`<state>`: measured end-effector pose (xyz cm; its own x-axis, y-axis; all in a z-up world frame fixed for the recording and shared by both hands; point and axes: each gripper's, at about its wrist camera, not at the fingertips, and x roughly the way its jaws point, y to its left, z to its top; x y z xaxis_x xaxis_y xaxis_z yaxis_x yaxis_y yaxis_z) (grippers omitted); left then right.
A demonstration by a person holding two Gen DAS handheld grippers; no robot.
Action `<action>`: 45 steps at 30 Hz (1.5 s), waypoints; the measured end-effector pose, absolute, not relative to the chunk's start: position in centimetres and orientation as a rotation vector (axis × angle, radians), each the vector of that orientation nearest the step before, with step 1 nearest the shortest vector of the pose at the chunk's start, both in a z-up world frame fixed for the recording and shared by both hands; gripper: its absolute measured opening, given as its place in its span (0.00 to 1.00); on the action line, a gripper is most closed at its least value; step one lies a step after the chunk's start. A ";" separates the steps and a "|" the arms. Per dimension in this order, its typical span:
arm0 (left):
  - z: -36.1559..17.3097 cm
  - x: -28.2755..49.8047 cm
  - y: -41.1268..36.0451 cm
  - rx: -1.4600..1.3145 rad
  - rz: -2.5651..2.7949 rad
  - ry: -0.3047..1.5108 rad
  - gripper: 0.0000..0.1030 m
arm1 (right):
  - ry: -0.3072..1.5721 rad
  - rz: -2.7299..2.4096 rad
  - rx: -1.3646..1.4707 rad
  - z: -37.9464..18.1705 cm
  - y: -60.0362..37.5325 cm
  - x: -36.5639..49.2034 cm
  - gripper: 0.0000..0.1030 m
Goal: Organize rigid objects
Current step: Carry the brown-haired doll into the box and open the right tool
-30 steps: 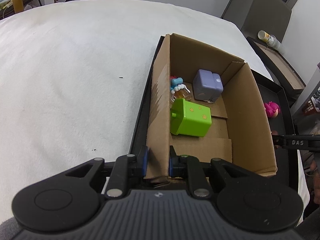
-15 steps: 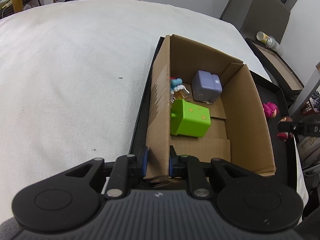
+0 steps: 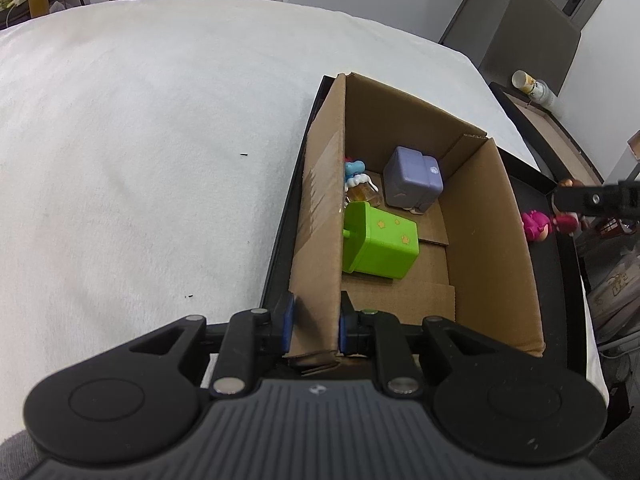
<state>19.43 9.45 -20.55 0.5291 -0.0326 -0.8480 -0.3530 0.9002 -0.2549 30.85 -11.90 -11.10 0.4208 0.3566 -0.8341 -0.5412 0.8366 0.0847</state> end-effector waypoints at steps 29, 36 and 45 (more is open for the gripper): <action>-20.1 18.3 10.4 -0.480 0.157 0.943 0.18 | 1.054 0.581 -0.392 -15.4 -2.7 31.0 0.38; -20.2 18.5 10.5 -0.489 0.153 0.943 0.18 | 1.088 0.589 -0.510 -16.9 -1.5 30.6 0.38; -20.2 18.4 10.4 -0.479 0.148 0.943 0.18 | 1.082 0.577 -0.607 -18.9 -0.2 30.4 0.37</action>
<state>18.40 10.38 -20.21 0.5860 -0.0836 -0.8060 -0.3267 0.8859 -0.3294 30.37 -0.23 -18.86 0.3588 0.1327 -0.9239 -0.6930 0.7010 -0.1684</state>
